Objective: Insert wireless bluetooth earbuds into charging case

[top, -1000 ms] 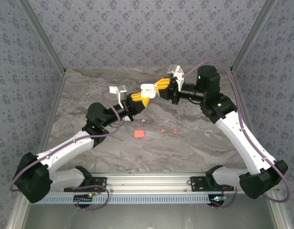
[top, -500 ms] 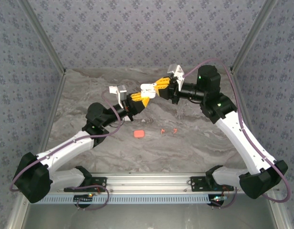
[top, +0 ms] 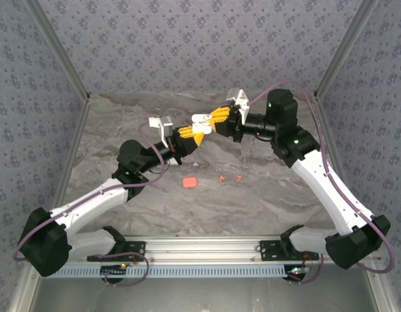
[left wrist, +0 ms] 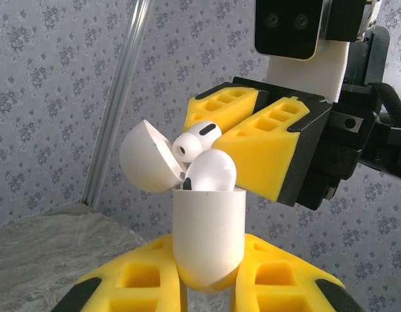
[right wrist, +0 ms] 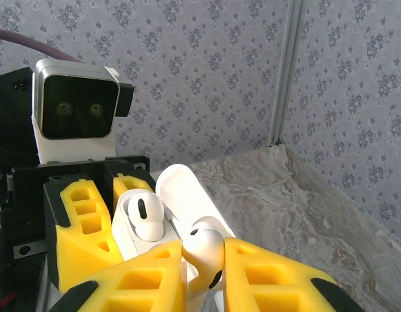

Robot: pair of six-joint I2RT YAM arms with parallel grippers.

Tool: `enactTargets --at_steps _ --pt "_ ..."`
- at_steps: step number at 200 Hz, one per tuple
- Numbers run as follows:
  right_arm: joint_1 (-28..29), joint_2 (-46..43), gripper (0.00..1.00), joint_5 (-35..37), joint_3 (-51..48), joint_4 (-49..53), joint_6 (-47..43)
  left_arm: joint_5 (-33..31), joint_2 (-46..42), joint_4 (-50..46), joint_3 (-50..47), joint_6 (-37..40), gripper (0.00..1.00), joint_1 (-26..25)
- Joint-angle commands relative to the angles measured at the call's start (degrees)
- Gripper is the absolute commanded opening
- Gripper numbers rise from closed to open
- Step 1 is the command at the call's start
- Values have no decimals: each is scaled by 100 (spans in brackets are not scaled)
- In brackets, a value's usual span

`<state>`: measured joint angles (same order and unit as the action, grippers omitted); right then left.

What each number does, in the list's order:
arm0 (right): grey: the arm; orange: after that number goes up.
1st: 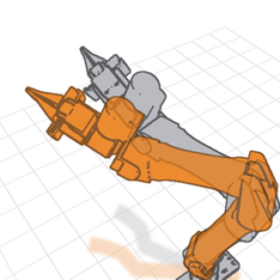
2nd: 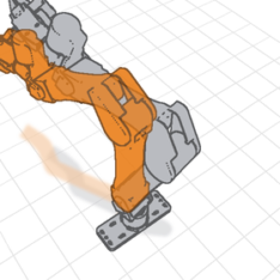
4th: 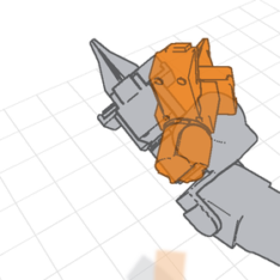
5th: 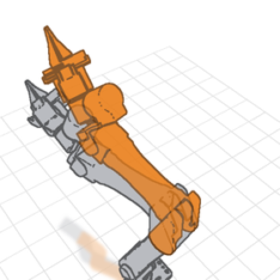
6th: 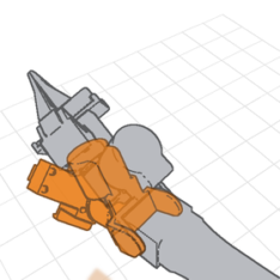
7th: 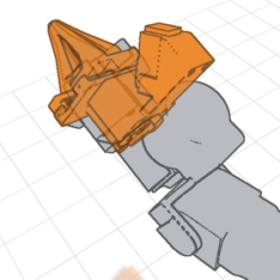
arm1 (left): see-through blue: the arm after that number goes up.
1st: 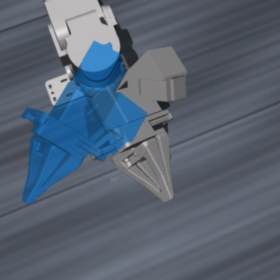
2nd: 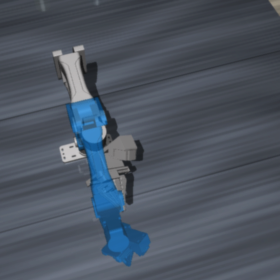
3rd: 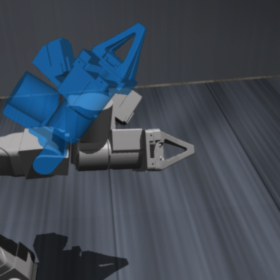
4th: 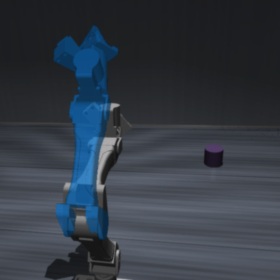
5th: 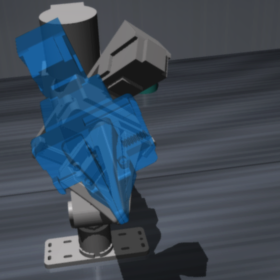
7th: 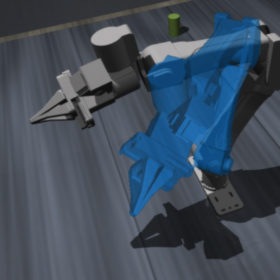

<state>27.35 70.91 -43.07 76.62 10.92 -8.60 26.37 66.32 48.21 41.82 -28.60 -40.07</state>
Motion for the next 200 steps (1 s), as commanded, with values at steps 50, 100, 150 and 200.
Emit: enactTargets --at_steps 50,100,150,200 --pt "-147 -165 23 -518 -184 -83 260 72 -129 462 -56 -14 0 11" --pt "-169 -123 28 -607 -159 -60 300 74 -106 473 -61 -3 0 12" --pt "-197 -104 43 -589 -10 -6 391 71 -85 470 -103 43 0 10" --pt "-588 -318 74 -194 185 72 1315 53 -146 538 -260 471 0 10"
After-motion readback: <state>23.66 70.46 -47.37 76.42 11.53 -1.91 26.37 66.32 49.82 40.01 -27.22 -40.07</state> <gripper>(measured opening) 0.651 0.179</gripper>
